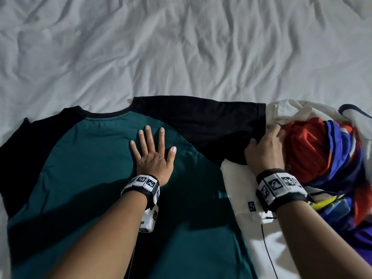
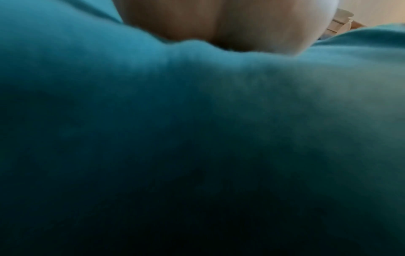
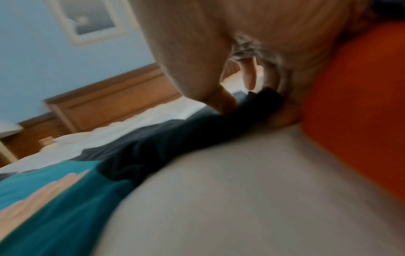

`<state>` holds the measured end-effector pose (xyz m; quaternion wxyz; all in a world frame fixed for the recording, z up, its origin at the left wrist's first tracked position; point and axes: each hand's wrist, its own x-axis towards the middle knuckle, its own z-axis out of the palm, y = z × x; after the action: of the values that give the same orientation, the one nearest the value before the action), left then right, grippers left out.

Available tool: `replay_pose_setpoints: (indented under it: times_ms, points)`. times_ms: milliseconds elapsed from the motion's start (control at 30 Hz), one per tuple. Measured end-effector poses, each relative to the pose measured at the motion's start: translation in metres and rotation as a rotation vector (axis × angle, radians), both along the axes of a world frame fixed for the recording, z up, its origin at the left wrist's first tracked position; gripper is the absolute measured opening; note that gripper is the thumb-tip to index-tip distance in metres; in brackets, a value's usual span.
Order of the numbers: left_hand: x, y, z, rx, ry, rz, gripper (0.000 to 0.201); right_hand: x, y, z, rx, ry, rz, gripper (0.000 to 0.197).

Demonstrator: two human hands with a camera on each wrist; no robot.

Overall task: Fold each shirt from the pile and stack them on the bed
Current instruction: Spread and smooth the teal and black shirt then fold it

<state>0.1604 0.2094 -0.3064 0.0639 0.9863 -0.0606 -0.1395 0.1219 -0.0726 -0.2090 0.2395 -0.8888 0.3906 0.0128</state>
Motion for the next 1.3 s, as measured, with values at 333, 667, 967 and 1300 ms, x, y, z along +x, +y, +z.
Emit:
replay_pose_setpoints:
  times_ms: [333, 667, 967, 1300]
  points:
    - [0.0, 0.0, -0.004, -0.043, -0.073, 0.0, 0.073, 0.056, 0.099, -0.06, -0.172, 0.13, 1.007, 0.065]
    - [0.002, 0.002, 0.0, -0.013, 0.063, 0.0, 0.07, 0.031, -0.024, -0.081, -0.295, 0.157, 0.301, 0.068]
    - [0.005, 0.001, 0.008, -0.018, 0.116, -0.011, 0.068, 0.012, 0.034, -0.075, -0.253, 0.174, 0.536, 0.073]
    - [0.003, 0.059, 0.068, -0.518, -0.076, 0.102, 0.049, 0.017, 0.11, -0.032, -0.162, 0.058, 0.674, 0.07]
